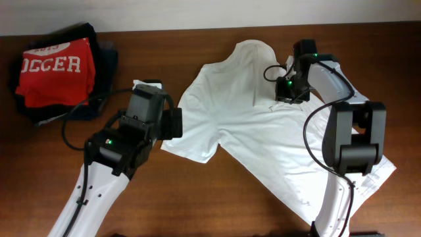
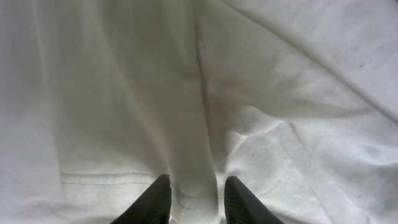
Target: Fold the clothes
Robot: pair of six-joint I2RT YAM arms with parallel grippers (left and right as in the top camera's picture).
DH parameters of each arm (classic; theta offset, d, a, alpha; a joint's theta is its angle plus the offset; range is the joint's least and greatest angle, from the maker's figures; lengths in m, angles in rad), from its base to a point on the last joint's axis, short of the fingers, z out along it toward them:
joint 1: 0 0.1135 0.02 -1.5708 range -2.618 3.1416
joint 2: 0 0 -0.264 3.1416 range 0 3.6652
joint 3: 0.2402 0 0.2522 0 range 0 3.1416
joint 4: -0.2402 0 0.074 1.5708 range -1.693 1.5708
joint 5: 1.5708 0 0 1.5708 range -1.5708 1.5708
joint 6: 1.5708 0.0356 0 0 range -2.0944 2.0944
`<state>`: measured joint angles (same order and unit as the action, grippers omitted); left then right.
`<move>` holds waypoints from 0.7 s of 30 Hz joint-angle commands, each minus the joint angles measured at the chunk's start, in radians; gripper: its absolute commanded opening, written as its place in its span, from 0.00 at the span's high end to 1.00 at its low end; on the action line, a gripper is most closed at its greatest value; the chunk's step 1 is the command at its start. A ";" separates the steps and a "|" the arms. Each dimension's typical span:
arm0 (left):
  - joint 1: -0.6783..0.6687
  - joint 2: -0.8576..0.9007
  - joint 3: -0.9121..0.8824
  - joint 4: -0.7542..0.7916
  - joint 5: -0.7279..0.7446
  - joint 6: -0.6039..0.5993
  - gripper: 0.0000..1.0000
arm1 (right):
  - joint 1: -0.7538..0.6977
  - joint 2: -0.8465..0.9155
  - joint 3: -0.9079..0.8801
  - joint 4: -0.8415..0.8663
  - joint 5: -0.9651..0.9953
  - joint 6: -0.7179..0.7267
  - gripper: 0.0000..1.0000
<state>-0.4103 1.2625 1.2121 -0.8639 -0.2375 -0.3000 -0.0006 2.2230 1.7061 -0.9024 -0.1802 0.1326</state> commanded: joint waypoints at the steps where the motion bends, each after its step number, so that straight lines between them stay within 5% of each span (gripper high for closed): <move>1: 0.000 0.003 -0.005 0.002 -0.014 -0.003 0.01 | -0.002 0.005 0.031 -0.006 0.012 0.003 0.69; 6: 0.000 0.003 -0.005 0.002 -0.014 -0.002 0.01 | -0.002 0.005 0.031 -0.012 0.012 0.003 0.92; 10: 0.000 0.003 -0.005 0.002 -0.014 -0.002 0.01 | -0.002 0.005 0.030 -0.040 0.012 0.003 0.73; 12: 0.000 0.003 -0.005 0.002 -0.014 -0.003 0.01 | 0.000 0.005 0.029 -0.045 0.012 0.004 0.72; 14: 0.000 0.003 -0.005 0.002 -0.014 -0.003 0.01 | 0.000 0.005 0.029 -0.048 0.012 0.007 0.96; 21: 0.000 0.003 -0.005 0.002 -0.014 -0.002 0.01 | -0.082 -0.006 0.317 -0.135 0.011 0.006 0.96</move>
<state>-0.4103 1.2625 1.2118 -0.8635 -0.2375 -0.3000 -0.0402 2.2284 1.9049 -1.0252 -0.1806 0.1349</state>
